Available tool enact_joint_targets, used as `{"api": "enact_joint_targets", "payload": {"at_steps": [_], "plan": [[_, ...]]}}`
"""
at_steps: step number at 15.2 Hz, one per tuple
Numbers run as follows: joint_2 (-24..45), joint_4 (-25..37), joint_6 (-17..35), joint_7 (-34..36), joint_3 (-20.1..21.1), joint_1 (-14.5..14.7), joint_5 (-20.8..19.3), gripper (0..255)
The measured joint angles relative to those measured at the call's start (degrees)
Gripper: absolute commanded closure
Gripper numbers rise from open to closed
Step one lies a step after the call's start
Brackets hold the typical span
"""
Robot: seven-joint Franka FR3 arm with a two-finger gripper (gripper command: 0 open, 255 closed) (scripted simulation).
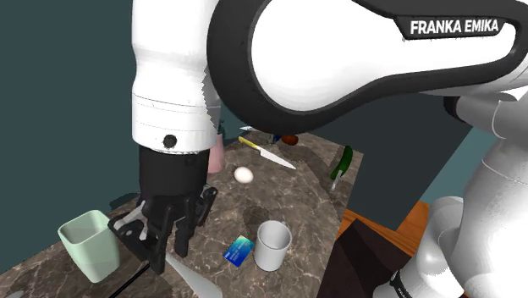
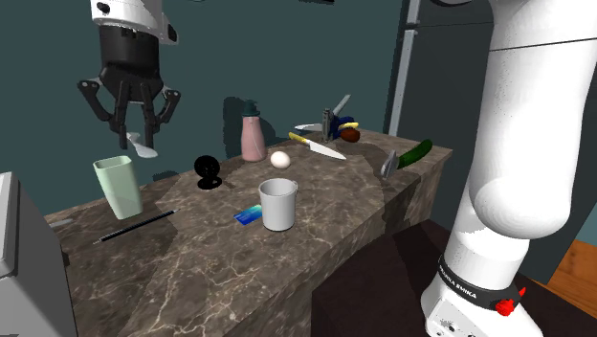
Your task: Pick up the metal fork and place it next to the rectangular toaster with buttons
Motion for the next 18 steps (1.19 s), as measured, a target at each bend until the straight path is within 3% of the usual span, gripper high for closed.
{"api": "enact_joint_targets", "payload": {"at_steps": [18], "plan": [[2.11, -11.38, 13.14, -1.95, -0.1, 0.23, -0.2, 255]]}}
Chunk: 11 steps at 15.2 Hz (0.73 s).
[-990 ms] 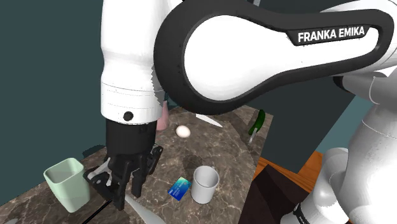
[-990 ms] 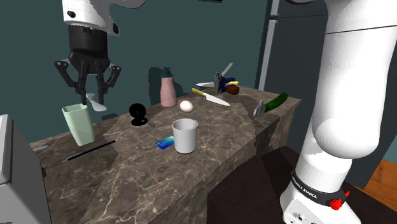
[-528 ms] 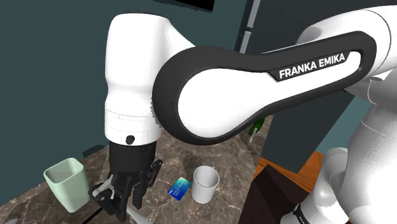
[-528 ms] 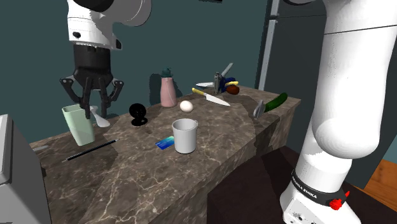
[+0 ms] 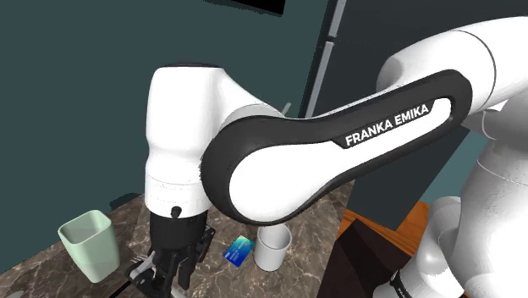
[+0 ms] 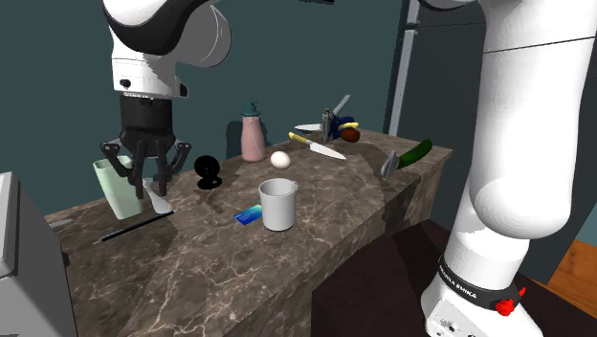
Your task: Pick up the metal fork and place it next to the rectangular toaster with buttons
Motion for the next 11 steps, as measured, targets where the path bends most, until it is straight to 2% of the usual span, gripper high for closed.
{"api": "enact_joint_targets", "payload": {"at_steps": [11], "plan": [[3.41, -4.53, 7.64, -0.35, -0.23, 0.61, -1.09, 255]]}}
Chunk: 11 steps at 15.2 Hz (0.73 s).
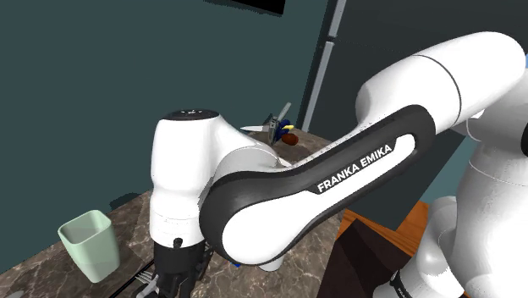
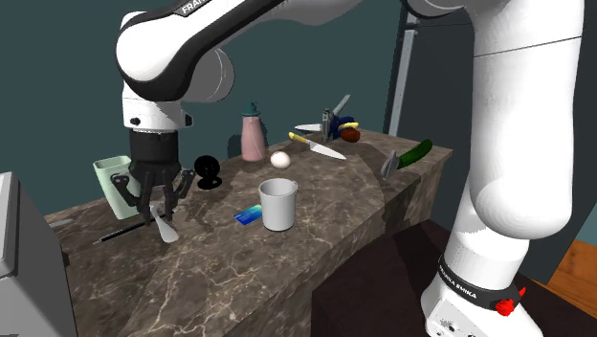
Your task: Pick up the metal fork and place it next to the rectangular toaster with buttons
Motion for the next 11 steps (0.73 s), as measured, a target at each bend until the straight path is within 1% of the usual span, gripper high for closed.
{"api": "enact_joint_targets", "payload": {"at_steps": [8, 11], "plan": [[3.0, -3.09, 5.85, -0.16, -0.37, 0.56, -1.02, 255], [4.75, -3.27, 7.64, -0.16, -0.73, 0.82, -1.73, 255]]}}
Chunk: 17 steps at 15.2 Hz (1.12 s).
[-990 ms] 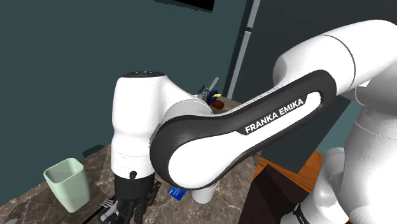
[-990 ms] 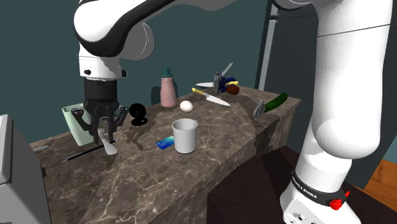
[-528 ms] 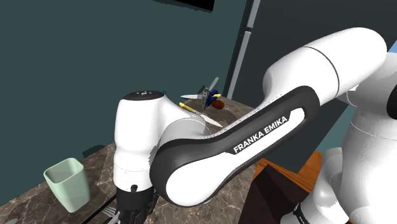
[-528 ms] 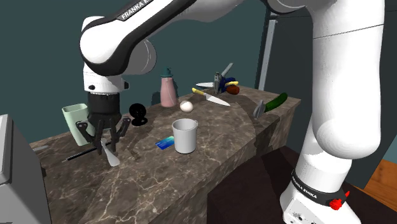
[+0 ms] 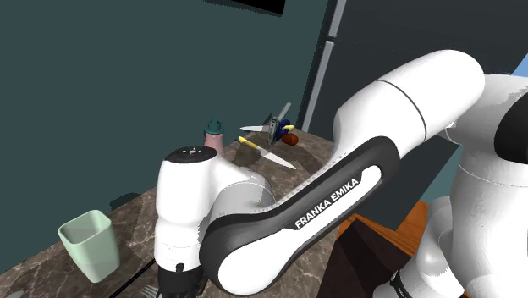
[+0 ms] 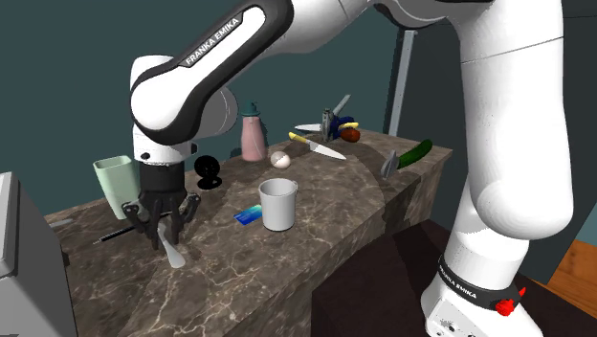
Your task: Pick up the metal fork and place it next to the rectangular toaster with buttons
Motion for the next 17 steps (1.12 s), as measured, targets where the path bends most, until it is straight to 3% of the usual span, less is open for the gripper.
{"api": "enact_joint_targets", "payload": {"at_steps": [6, 7, 13, 17], "plan": [[0.43, -0.45, 0.87, 0.01, -0.06, 0.11, -0.14, 255], [0.43, -0.45, 0.88, 0.01, -0.07, 0.11, -0.14, 0], [0.43, -0.44, 0.88, 0.0, -0.07, 0.11, -0.14, 0], [-2.96, 0.92, -3.72, -0.94, 0.3, -1.17, 1.26, 0]]}}
